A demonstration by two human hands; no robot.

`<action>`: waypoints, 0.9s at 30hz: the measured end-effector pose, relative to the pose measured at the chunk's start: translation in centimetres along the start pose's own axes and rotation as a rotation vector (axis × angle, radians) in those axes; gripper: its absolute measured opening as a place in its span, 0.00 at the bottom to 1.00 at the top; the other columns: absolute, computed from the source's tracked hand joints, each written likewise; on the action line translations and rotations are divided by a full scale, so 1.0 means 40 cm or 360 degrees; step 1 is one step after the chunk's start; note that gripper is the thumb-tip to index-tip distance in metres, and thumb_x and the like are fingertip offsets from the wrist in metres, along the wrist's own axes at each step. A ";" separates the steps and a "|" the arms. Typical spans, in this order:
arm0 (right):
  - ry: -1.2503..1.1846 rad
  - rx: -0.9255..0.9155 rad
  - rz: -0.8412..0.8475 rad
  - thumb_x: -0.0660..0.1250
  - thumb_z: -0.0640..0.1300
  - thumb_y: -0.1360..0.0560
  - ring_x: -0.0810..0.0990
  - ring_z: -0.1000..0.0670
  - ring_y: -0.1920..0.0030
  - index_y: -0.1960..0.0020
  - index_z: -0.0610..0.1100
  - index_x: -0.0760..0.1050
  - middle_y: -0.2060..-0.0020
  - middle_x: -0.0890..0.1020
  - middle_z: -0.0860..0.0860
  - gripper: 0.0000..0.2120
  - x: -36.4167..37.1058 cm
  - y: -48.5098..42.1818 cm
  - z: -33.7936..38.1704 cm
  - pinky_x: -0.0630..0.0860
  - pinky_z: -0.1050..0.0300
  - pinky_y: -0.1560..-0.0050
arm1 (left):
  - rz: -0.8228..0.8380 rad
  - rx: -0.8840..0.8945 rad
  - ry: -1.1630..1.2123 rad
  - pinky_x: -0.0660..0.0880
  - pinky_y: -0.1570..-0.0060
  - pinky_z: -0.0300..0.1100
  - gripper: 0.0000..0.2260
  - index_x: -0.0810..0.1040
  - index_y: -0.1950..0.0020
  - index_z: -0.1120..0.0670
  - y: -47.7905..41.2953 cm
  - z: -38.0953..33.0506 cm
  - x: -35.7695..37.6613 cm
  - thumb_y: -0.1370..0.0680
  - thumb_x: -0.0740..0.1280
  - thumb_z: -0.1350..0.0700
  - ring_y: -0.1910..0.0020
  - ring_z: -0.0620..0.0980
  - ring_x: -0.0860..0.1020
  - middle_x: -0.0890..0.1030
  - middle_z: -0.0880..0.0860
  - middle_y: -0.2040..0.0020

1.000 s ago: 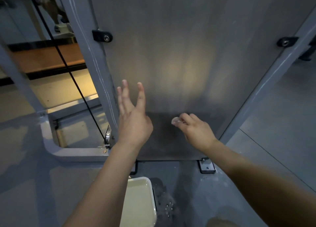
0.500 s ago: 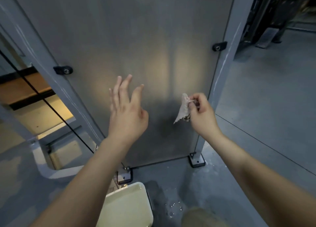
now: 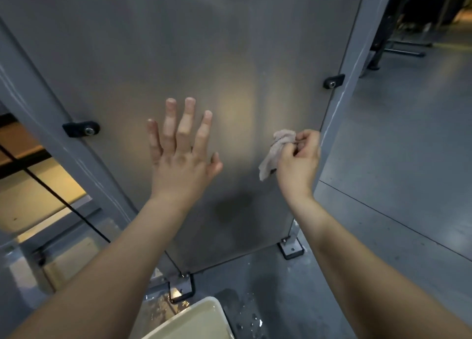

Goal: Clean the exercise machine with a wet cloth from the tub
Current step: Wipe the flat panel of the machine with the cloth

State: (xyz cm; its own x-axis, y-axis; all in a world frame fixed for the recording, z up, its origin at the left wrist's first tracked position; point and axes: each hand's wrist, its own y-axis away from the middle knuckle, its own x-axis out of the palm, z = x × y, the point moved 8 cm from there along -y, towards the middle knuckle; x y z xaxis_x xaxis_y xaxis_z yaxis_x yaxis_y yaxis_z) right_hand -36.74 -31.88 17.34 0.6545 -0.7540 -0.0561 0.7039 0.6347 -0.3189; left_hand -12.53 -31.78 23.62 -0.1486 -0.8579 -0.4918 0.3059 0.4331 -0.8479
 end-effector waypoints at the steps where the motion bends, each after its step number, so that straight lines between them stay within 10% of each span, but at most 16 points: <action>1: 0.0035 0.0002 -0.0004 0.58 0.39 0.24 0.75 0.52 0.56 0.48 0.49 0.69 0.49 0.77 0.43 0.07 0.000 0.009 0.000 0.74 0.58 0.53 | -0.0050 0.0029 -0.0022 0.43 0.22 0.62 0.36 0.63 0.20 0.54 0.000 -0.001 0.005 0.27 0.69 0.49 0.20 0.64 0.52 0.56 0.58 0.20; 8: 0.0221 -0.0103 0.0109 0.66 0.46 0.19 0.77 0.56 0.54 0.45 0.53 0.68 0.49 0.69 0.57 0.07 0.035 0.076 0.020 0.67 0.76 0.53 | -0.0131 0.0090 0.0003 0.40 0.21 0.60 0.34 0.64 0.19 0.55 0.007 0.012 0.019 0.25 0.66 0.50 0.17 0.57 0.41 0.57 0.57 0.19; 14: 0.0516 -0.0280 0.0208 0.65 0.44 0.19 0.76 0.49 0.48 0.43 0.51 0.66 0.46 0.72 0.50 0.09 0.046 0.090 0.046 0.76 0.53 0.46 | -0.0105 0.0125 0.0024 0.40 0.21 0.60 0.35 0.59 0.17 0.54 0.012 0.015 0.020 0.23 0.64 0.50 0.17 0.56 0.39 0.54 0.56 0.18; 22: 0.0454 -0.0422 -0.0247 0.64 0.42 0.17 0.72 0.60 0.56 0.51 0.45 0.72 0.52 0.73 0.50 0.04 0.019 0.070 0.107 0.71 0.63 0.55 | -0.0107 0.0166 -0.0012 0.38 0.21 0.60 0.35 0.58 0.17 0.54 0.013 0.015 0.022 0.23 0.64 0.50 0.17 0.56 0.40 0.53 0.56 0.17; 27: 0.0656 -0.0484 0.0245 0.66 0.39 0.18 0.68 0.58 0.61 0.53 0.39 0.75 0.57 0.71 0.50 0.05 0.098 0.191 -0.027 0.65 0.63 0.58 | -0.0043 0.0192 0.0035 0.35 0.21 0.58 0.37 0.55 0.16 0.54 0.014 0.020 0.019 0.23 0.64 0.51 0.18 0.55 0.38 0.51 0.56 0.17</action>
State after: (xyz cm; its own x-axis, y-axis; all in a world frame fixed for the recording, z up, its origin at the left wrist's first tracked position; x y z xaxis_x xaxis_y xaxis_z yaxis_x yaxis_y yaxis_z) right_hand -29.10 -30.15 13.67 0.5379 -0.6989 -0.4714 0.4563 0.7116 -0.5342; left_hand -11.71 -32.41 22.94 -0.1784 -0.8619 -0.4746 0.4121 0.3725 -0.8315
